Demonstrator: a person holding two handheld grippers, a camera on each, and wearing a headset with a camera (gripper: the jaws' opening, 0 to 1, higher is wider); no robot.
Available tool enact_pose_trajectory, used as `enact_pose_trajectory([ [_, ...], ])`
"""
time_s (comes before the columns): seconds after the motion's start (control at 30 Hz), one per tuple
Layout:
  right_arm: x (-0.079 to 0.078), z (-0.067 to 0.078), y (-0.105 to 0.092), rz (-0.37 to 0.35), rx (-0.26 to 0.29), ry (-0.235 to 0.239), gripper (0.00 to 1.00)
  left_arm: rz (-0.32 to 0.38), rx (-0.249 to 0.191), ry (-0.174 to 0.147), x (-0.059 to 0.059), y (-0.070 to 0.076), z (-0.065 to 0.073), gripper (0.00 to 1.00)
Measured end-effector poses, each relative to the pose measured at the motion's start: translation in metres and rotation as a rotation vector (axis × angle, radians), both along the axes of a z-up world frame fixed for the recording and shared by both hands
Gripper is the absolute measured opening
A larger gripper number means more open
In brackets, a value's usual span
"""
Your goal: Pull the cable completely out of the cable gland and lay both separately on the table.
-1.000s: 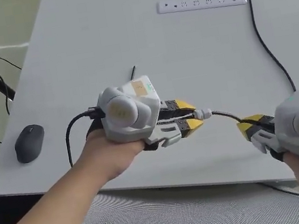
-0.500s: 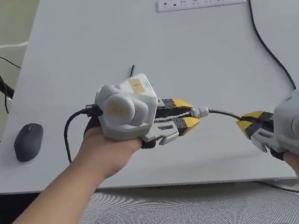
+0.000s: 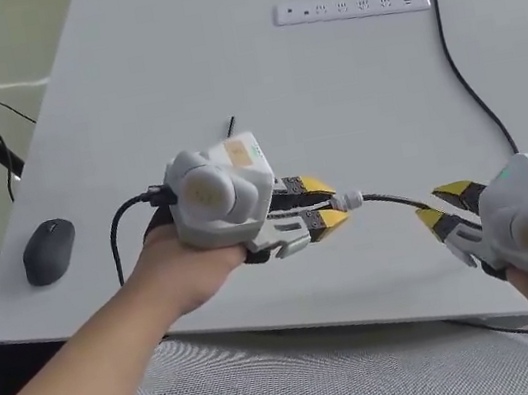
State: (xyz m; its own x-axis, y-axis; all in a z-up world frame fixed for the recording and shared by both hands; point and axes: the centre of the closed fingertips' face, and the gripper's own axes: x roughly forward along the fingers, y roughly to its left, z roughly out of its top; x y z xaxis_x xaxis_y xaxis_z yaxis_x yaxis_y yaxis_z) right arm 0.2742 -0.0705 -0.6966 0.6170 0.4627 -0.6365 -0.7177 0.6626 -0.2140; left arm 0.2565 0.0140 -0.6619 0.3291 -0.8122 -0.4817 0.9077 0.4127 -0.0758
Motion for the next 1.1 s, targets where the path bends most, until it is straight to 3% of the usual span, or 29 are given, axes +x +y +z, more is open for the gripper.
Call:
enact_pose_trajectory([
  [0.17, -0.006, 0.014, 0.024, 0.137, -0.065, -0.065, 0.16, -0.008, 0.008, 0.003, -0.002, 0.000, -0.001, 0.15],
  [0.4, -0.012, 0.020, 0.057, 0.286, -0.143, -0.132, 0.09, -0.014, 0.014, 0.005, -0.005, -0.001, -0.003, 0.15],
  [0.77, -0.016, 0.022, 0.068, 0.343, -0.178, -0.149, 0.03, -0.008, 0.018, 0.001, -0.007, 0.001, -0.003, 0.15],
  [1.1, -0.020, 0.021, 0.069, 0.328, -0.146, -0.126, 0.00, -0.016, 0.016, -0.001, -0.010, -0.002, -0.002, 0.15],
])
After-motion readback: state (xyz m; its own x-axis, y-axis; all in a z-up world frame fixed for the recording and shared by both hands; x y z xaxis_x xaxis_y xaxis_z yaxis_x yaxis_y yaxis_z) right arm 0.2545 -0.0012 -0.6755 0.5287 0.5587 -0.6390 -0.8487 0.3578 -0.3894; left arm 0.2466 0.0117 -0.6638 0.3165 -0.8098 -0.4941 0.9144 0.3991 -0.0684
